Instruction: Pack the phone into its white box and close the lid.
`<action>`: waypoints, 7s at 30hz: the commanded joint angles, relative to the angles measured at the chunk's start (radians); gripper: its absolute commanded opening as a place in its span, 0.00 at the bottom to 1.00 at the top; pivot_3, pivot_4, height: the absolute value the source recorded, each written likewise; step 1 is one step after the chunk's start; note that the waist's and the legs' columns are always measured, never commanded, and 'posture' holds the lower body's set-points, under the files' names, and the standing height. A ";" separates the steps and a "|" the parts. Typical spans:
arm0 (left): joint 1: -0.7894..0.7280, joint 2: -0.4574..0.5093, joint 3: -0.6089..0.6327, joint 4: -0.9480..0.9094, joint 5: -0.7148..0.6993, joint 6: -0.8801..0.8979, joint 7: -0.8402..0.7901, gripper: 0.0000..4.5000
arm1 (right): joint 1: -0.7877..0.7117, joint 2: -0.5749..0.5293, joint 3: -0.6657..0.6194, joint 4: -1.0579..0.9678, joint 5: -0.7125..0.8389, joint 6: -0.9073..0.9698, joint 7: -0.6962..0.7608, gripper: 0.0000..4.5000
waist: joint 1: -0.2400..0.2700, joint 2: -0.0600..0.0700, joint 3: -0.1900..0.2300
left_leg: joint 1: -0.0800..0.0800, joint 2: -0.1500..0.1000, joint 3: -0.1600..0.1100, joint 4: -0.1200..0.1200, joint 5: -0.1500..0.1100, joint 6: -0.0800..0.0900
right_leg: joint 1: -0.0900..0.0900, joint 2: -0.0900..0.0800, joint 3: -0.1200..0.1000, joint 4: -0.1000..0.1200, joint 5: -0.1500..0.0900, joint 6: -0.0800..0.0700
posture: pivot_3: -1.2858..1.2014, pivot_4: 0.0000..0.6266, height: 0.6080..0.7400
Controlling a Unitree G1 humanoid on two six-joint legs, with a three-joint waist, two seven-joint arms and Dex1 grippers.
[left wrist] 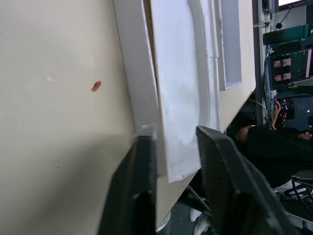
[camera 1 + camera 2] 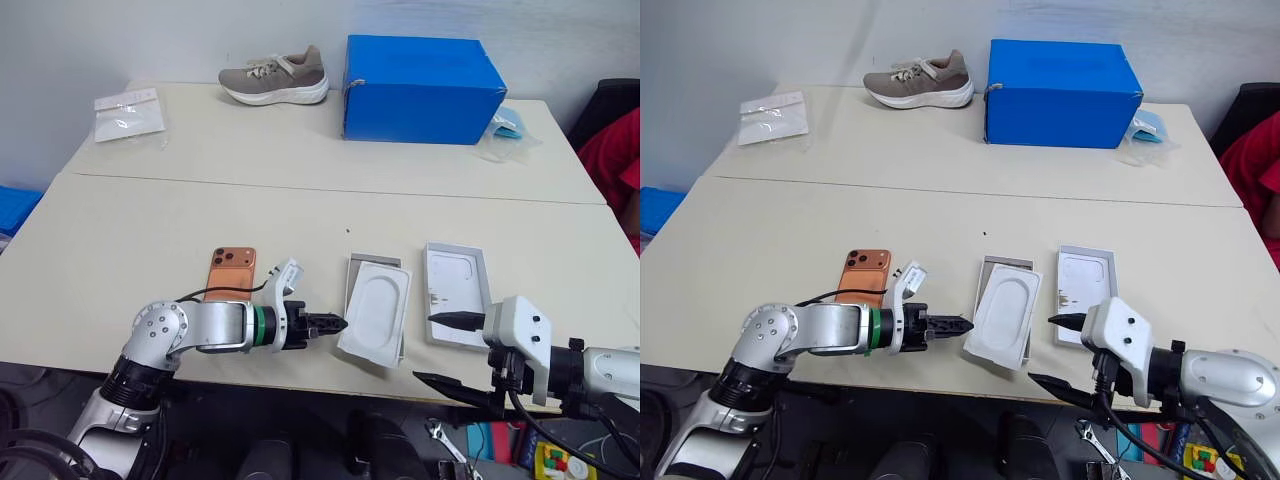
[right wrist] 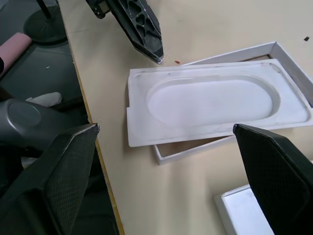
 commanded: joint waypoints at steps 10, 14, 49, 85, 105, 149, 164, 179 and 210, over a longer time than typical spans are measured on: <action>-0.094 0.184 0.125 -0.025 0.180 0.083 -0.542 0.93 | -0.144 0.001 0.113 0.031 0.006 -0.011 -0.042 1.00 | -0.005 0.000 0.000 | 0.000 0.000 0.000 0.000 0.000 0.000 | 0.000 0.000 0.000 0.000 0.000 -0.001 | 0.52 0.24 1.00; -0.118 0.259 0.110 -0.054 0.516 -0.023 -0.909 0.93 | -0.304 0.019 0.202 0.089 0.030 0.058 -0.079 1.00 | -0.006 0.000 0.001 | 0.000 0.000 0.001 -0.002 0.000 0.000 | 0.000 0.002 0.000 -0.001 -0.001 -0.001 | 0.52 0.24 1.00; -0.068 0.176 0.060 -0.116 1.243 -0.409 -1.479 0.00 | -0.819 0.222 0.648 0.569 -0.479 -0.053 -0.074 0.00 | -0.003 0.001 0.002 | -0.009 0.000 -0.006 -0.003 0.000 0.006 | -0.004 -0.001 -0.006 -0.004 0.000 0.000 | 0.52 0.24 1.00; 0.039 0.348 0.342 0.039 1.180 -0.148 -1.545 0.26 | -0.758 0.252 0.593 0.404 -0.307 -0.034 -0.003 0.00 | -0.031 0.001 0.002 | -0.007 0.000 -0.008 -0.001 0.000 0.007 | -0.003 -0.002 -0.006 -0.003 0.000 -0.001 | 0.52 0.24 1.00; -0.038 0.471 0.170 0.413 1.371 0.129 -1.546 1.00 | -1.050 0.576 0.968 0.951 -0.622 -0.367 0.116 0.00 | -0.029 0.000 0.001 | -0.020 -0.012 -0.014 0.001 0.001 0.012 | -0.018 -0.010 -0.007 0.011 0.000 -0.001 | 0.52 0.24 1.00; -0.142 0.101 0.246 0.365 1.120 0.463 -1.246 0.80 | -1.072 0.730 0.924 1.141 -0.757 -0.453 0.144 0.00 | -0.025 0.031 -0.023 | -0.004 -0.030 -0.035 -0.005 0.010 0.018 | 0.002 -0.017 0.004 0.014 0.000 0.000 | 0.52 0.24 1.00; -0.144 0.096 0.349 0.407 0.947 0.463 -1.142 0.80 | -1.061 0.739 0.901 1.158 -0.780 -0.469 0.161 0.00 | -0.057 0.013 -0.014 | -0.009 -0.026 -0.039 -0.005 0.010 0.011 | -0.003 -0.016 0.002 0.012 0.000 0.001 | 0.52 0.24 1.00; -0.088 0.201 0.394 0.409 0.968 0.463 -1.134 0.80 | -1.052 0.722 0.894 1.162 -0.789 -0.500 0.150 0.00 | -0.063 0.013 -0.013 | -0.008 -0.024 -0.041 -0.008 0.012 0.007 | -0.004 -0.013 0.002 0.009 0.000 0.001 | 0.52 0.24 1.00; -0.008 0.204 0.480 0.288 0.794 0.463 -1.160 0.03 | -0.869 0.460 0.503 0.508 -0.372 -0.112 0.216 0.13 | -0.045 0.009 -0.009 | -0.014 -0.024 -0.045 -0.009 0.012 0.007 | -0.007 -0.014 0.001 0.004 0.000 0.001 | 0.52 0.24 1.00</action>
